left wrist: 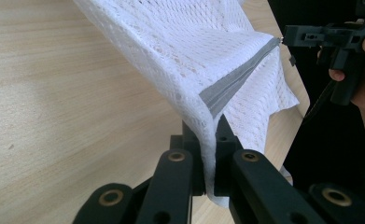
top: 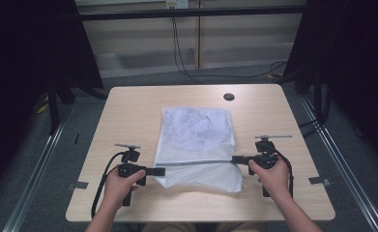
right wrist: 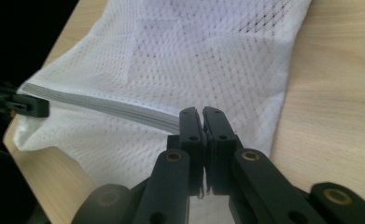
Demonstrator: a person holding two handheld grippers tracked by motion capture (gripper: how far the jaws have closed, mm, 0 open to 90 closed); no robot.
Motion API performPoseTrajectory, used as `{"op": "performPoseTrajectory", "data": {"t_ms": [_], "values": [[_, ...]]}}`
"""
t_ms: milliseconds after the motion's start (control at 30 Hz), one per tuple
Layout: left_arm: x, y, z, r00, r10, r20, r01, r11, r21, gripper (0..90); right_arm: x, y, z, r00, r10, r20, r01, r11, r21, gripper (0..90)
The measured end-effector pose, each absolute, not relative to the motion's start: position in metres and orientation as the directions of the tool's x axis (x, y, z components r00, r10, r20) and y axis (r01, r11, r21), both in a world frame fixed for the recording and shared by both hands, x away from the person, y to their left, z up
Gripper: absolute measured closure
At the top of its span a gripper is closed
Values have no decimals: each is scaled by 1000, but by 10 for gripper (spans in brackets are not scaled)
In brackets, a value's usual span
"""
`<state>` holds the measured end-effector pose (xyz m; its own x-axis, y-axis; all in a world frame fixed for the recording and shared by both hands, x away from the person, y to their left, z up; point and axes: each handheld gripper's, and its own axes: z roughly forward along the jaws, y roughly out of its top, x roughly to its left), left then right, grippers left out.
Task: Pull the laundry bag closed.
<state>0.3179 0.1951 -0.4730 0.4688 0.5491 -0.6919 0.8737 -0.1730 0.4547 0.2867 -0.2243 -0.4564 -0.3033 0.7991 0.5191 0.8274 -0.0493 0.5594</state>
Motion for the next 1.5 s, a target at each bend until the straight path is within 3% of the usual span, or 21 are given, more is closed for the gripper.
{"op": "performPoseTrajectory", "data": {"t_ms": [1500], "values": [[316, 196, -475, 470, 561, -682, 874, -186, 449, 885, 279, -244, -463, -277, 798, 535, 824, -89, 560, 871]]}}
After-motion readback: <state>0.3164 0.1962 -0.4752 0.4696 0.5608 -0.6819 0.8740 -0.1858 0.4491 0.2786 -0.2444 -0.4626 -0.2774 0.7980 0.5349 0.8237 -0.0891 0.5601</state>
